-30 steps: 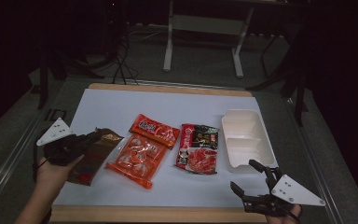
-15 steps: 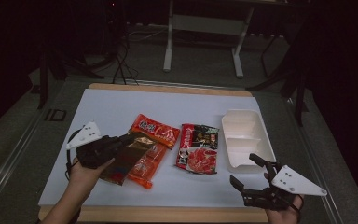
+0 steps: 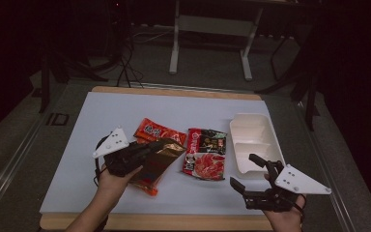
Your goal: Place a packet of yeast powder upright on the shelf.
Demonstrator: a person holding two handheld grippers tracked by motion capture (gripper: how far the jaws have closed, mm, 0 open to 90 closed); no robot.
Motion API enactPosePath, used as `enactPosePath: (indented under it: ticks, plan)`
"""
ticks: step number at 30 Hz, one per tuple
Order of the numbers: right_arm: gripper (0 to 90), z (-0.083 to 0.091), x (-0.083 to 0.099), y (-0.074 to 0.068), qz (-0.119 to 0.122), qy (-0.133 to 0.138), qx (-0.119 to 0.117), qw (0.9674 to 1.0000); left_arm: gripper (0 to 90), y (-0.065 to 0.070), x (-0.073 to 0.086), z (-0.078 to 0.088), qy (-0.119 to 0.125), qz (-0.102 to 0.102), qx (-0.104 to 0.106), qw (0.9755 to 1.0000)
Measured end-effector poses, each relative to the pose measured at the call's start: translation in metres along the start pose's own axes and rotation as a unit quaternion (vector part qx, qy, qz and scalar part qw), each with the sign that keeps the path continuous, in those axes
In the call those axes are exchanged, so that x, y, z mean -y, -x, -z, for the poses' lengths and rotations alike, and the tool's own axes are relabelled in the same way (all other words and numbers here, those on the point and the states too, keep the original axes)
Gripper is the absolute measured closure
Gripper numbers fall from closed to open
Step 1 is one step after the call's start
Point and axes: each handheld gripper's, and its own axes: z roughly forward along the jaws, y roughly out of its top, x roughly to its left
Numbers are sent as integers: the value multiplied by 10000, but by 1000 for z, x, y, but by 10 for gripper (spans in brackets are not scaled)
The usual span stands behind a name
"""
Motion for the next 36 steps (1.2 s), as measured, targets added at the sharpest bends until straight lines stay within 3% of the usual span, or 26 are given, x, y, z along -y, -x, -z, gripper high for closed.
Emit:
enactPosePath:
  ticks: [4,6,8,9,12,18,20,21,24,25,27,33,36]
  plan:
    - [136,-4,-3,0,-65,65,-89,9999,900,6,1,-7,177,142,81,9997]
    - [141,-7,-5,-1,-103,101,-137,9998,900,7,3,-11,260,201,225,9992]
    - [141,-9,-6,-1,-104,103,-154,9998,900,8,4,-13,284,182,241,9991]
    - [148,-13,-8,-1,-104,98,-201,9997,900,10,6,-17,351,162,431,9983]
    - [157,-16,-8,-1,-117,98,-223,9996,900,14,8,-23,397,92,547,9977]
    - [208,-27,-10,-1,-148,39,-360,9992,900,19,11,-34,660,460,886,9928]
    - [208,-27,-10,-1,-148,39,-360,9992,900,20,11,-35,689,472,886,9926]
    - [217,-28,-10,-1,-154,23,-371,9992,900,22,12,-39,763,503,983,9910]
    - [247,-32,-11,0,-208,8,-435,9988,900,27,14,-43,842,529,1066,9893]
    - [285,-33,-11,0,-236,-11,-462,9987,900,29,15,-44,872,497,1055,9893]
    - [331,-34,-11,0,-257,11,-526,9983,899,31,17,-47,992,544,1189,9864]
    - [349,-39,-12,0,-334,-12,-750,9966,900,37,18,-56,1062,537,1254,9849]
    - [414,-42,-13,-3,-301,-51,-904,9954,900,40,19,-61,1064,513,1314,9843]
